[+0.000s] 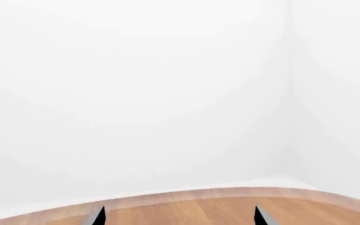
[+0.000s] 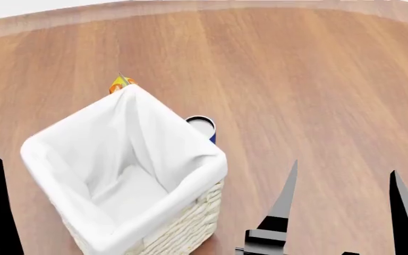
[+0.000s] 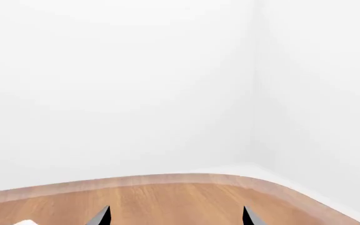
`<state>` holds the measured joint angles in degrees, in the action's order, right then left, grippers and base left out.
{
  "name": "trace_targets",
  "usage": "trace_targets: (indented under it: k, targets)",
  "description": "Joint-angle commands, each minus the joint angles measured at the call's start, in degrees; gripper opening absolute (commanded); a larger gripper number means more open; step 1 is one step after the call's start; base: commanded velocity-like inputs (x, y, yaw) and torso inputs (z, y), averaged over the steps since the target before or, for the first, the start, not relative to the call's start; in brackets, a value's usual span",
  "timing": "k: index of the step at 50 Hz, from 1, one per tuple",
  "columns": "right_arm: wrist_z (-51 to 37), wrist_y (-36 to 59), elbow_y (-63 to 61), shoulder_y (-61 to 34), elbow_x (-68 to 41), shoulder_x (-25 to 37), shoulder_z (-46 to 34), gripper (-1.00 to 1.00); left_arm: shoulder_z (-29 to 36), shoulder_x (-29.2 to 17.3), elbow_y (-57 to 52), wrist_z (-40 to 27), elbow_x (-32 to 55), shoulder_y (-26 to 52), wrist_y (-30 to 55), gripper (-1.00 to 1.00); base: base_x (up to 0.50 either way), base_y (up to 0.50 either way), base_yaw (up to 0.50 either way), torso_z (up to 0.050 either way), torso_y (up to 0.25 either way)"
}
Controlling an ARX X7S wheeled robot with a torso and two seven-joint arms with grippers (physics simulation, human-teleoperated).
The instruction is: Pick up the butter and put it in the basket.
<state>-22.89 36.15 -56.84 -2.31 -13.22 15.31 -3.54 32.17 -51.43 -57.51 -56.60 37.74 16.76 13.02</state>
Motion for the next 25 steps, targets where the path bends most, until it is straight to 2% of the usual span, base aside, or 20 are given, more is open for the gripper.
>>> trace_targets:
  k: [1,9,13,15,17,20,25]
  targets:
    - [-0.5,0.0,0.1,-0.1,-0.4,0.5,-0.2,1.0,1.0,0.0,-0.2,0.3,0.0,0.5,0.4,1.0,0.0,0.0,0.0,0.037,-0.209]
    - [-0.8,0.1,0.0,-0.1,-0.8,0.8,-0.1,1.0,3.0,-0.1,-2.1,0.1,-1.1,1.6,1.4,1.0,0.0,0.0,0.0,0.037,-0.209]
    - [-1.0,-0.1,0.1,0.0,-1.1,0.9,0.5,1.0,13.0,-3.3,-2.4,-4.3,-3.1,4.2,-3.0,1.0,0.0,0.0,0.0,0.0,0.0]
    - [-1.3,0.1,-0.3,0.0,-1.0,1.0,0.2,1.0,16.6,-3.1,-1.7,-3.1,-5.8,2.5,-4.4,1.0,0.0,0.0,0.0,0.0,0.0]
    - [-1.5,0.6,-0.7,-0.2,-1.0,1.1,-0.2,1.0,16.8,-2.9,0.1,-2.7,-5.8,0.1,-8.5,1.0,0.0,0.0,0.0,0.0,0.0]
    - [-1.4,0.1,-0.4,0.0,-1.1,1.3,-0.1,1.0,18.5,-1.5,1.6,-1.7,-7.1,-1.8,-10.1,1.0,0.0,0.0,0.0,0.0,0.0]
    - [-1.7,0.3,-0.6,-0.1,-1.9,1.4,0.5,1.0,21.5,1.2,2.5,-1.0,-10.5,-3.3,-9.5,1.0,0.0,0.0,0.0,0.0,0.0]
